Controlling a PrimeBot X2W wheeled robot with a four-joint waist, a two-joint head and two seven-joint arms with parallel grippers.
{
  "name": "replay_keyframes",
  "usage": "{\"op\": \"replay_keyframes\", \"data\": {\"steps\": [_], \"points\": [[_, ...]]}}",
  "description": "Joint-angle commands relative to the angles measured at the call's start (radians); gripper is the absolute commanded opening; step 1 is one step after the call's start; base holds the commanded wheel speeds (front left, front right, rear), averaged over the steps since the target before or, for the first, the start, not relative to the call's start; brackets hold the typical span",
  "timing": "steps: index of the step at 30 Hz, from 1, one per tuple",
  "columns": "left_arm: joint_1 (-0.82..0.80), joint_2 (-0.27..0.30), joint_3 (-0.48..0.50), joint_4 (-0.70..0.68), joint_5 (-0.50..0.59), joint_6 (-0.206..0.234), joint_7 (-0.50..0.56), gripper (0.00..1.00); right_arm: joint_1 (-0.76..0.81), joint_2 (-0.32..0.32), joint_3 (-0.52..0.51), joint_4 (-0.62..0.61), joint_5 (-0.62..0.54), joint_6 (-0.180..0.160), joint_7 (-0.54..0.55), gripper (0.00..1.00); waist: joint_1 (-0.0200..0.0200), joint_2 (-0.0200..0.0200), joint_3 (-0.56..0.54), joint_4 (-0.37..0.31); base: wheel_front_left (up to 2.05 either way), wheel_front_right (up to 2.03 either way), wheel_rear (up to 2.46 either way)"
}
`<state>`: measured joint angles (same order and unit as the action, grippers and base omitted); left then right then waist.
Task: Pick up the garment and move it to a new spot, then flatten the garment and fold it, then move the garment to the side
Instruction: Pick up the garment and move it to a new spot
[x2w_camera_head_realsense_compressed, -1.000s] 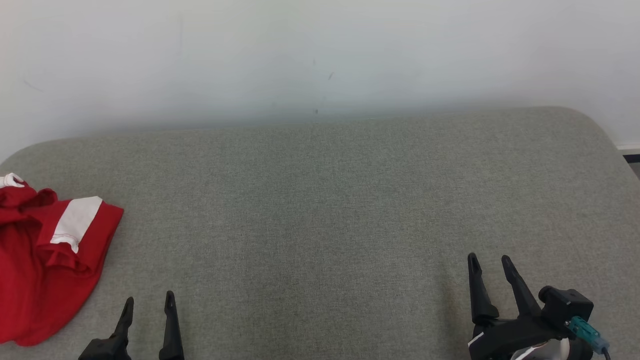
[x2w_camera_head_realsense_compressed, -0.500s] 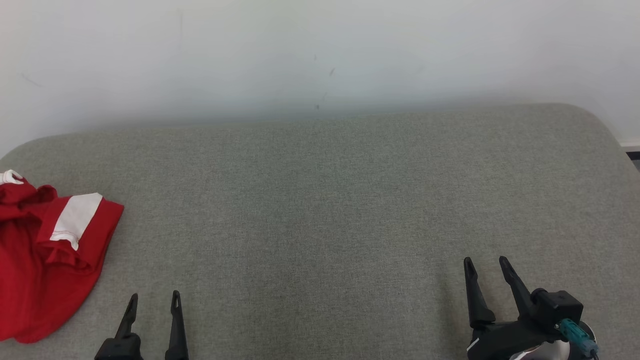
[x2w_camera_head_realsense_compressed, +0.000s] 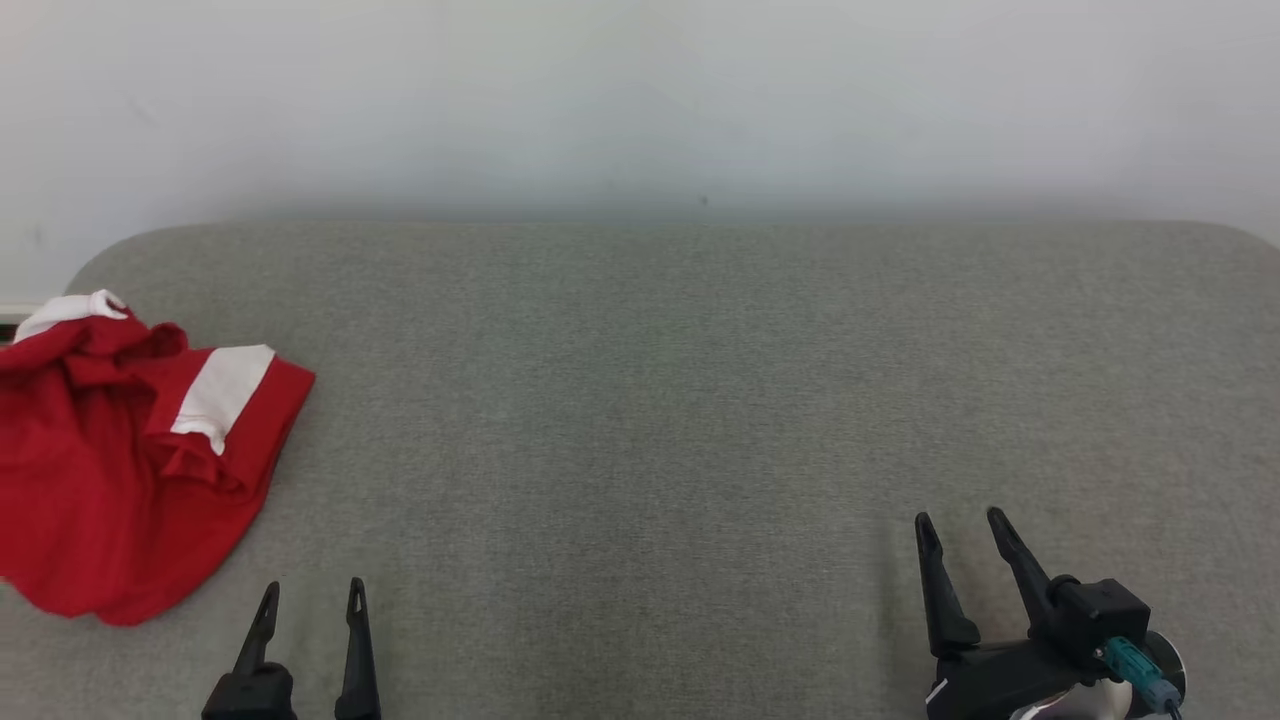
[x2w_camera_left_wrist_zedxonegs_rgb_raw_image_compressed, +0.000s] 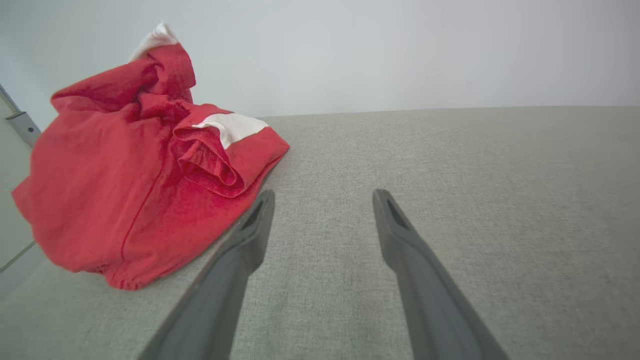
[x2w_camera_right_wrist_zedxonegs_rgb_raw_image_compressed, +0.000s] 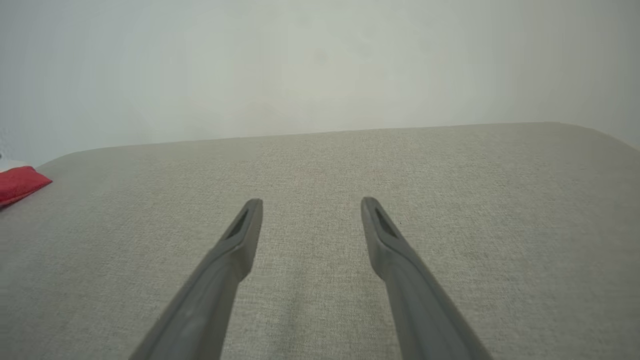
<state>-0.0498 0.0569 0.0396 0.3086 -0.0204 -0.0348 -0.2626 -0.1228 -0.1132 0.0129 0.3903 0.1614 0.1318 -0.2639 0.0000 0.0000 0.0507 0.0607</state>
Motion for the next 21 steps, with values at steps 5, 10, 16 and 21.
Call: {"op": "replay_keyframes", "data": {"steps": [5,10,16,21], "points": [[0.011,-0.003,0.012,0.013,-0.011,0.007,-0.003,1.00,0.004,-0.004,0.035,0.006,0.025,-0.002,-0.001,1.00,0.0000,0.0000,0.010,0.143,0.00,0.00,0.00],[0.031,-0.004,0.036,0.026,-0.019,0.015,-0.003,1.00,0.002,-0.003,0.063,0.016,0.039,-0.002,-0.001,1.00,0.0000,0.0000,0.008,0.252,0.00,0.00,0.00],[0.041,-0.005,0.076,0.035,-0.027,0.024,-0.003,1.00,0.000,-0.003,0.092,0.021,0.049,-0.002,-0.001,1.00,0.0000,0.0000,0.008,0.374,0.00,0.00,0.00],[0.053,-0.006,0.102,0.045,-0.037,0.029,-0.003,1.00,-0.008,-0.004,0.111,0.031,0.055,-0.002,-0.001,1.00,0.0000,0.0000,0.006,0.456,0.00,0.00,0.00]]}}
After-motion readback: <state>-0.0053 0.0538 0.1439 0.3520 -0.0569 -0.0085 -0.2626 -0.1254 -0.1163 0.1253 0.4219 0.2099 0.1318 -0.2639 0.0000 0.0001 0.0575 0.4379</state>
